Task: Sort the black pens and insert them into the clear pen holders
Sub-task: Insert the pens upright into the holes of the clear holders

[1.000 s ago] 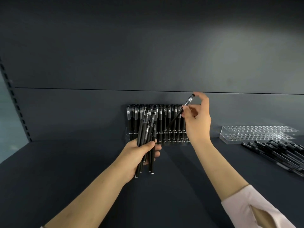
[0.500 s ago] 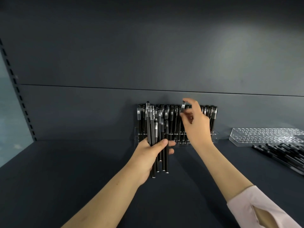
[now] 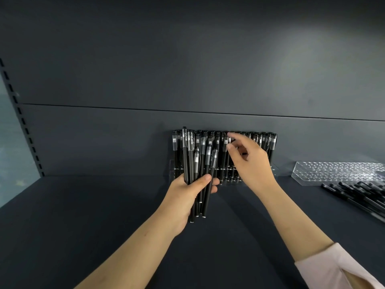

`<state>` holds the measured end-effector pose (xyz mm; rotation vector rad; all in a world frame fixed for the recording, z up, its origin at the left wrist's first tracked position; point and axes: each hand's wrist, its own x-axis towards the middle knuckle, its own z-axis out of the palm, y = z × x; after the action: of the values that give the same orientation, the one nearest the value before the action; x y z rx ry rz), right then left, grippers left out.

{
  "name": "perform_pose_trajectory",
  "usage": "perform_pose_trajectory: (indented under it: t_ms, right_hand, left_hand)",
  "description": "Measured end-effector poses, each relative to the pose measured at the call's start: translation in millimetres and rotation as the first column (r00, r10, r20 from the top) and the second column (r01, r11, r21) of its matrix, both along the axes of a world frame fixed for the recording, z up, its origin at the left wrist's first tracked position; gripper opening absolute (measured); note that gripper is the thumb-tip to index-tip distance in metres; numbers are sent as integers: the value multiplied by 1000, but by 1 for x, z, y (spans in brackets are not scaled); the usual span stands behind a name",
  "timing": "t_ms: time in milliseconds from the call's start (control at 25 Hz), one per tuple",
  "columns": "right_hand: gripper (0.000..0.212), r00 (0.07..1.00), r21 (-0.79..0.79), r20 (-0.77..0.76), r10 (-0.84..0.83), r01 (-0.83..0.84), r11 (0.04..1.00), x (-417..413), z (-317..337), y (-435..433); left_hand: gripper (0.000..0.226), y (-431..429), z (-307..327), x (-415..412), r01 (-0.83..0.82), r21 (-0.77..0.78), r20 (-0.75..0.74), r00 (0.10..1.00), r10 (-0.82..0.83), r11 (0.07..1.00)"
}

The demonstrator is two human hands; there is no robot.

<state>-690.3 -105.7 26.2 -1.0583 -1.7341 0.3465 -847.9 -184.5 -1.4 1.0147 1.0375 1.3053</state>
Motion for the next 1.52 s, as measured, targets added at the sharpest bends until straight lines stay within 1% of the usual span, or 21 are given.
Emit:
perform_pose_trajectory:
  t_ms: [40, 80, 160, 280, 360, 440, 520, 600, 640, 720, 800, 1000, 1120, 1200, 1280, 1400, 1520]
  right_hand:
    - [22, 995, -109, -52, 80, -85, 990, 0, 4, -5]
    - [19, 979, -216, -122, 163, -187, 958, -1, 8, -10]
    - [15, 935, -353, -252, 251, -330, 875, -4, 11, -17]
    - [18, 899, -404, -354, 259, -397, 824, -3, 12, -19]
    - [22, 885, -398, -399, 240, -403, 824, 0, 13, -16]
    - [19, 871, -359, -466, 156, -347, 866, 3, 14, -11]
    - [12, 824, -267, -565, 44, -233, 935, 7, 15, -6]
    - [12, 773, -135, -633, -45, -53, 989, 15, 17, -4]
    - [13, 774, -74, -627, -89, 55, 996, 20, 18, -4]
    - [13, 817, 30, -552, -165, 218, 976, 26, 20, -6]
    - [11, 862, 100, -467, -195, 270, 958, 25, 21, -10]
    - [9, 931, 196, -318, -182, 252, 948, 16, 15, -9]
    - [7, 955, 248, -235, -179, 237, 939, 18, 9, -3]
    - [9, 972, 314, -118, -205, 232, 921, 18, 3, 5]
    - [19, 974, 393, 39, -221, 188, 900, 17, -2, 14]
    - [31, 968, 368, 189, -167, 88, 926, 17, -6, 23]
    - [36, 954, 328, 249, -170, 83, 941, 16, -10, 24]
  left_hand:
    - [20, 0, 0, 0, 6, 4, -3, 1000, -6, 1000]
    - [20, -1, 0, 0, 12, 8, -6, 1000, -12, 1000]
    - [20, -2, 0, 1, 24, 18, -16, 1000, -23, 1000]
    - [19, -3, 0, 1, 34, 29, -30, 999, -33, 999]
    - [18, -3, -1, 1, 28, 23, -23, 999, -28, 999]
    - [16, -1, -2, 1, 10, -3, 11, 1000, -10, 1000]
    - [17, 0, -4, 0, -13, -38, 60, 998, 15, 999]
    - [18, 1, -4, -1, -25, -49, 83, 996, 29, 998]
    - [19, 1, -4, -1, -28, -48, 87, 996, 32, 998]
    - [19, 1, -4, -1, -38, -50, 96, 994, 42, 998]
    - [19, 1, -5, 0, -47, -48, 95, 994, 52, 998]
    - [18, 1, -5, 0, -36, -15, 42, 998, 36, 999]
    - [18, 0, -6, 2, -24, 15, -33, 999, 24, 1000]
    - [17, 0, -7, 3, -14, 38, -78, 997, 17, 999]
    - [17, -1, -7, 4, -16, 46, -79, 997, 20, 999]
    - [17, 0, -7, 3, -36, 49, -59, 997, 38, 998]
    - [17, 0, -8, 4, -51, 50, -37, 998, 53, 997]
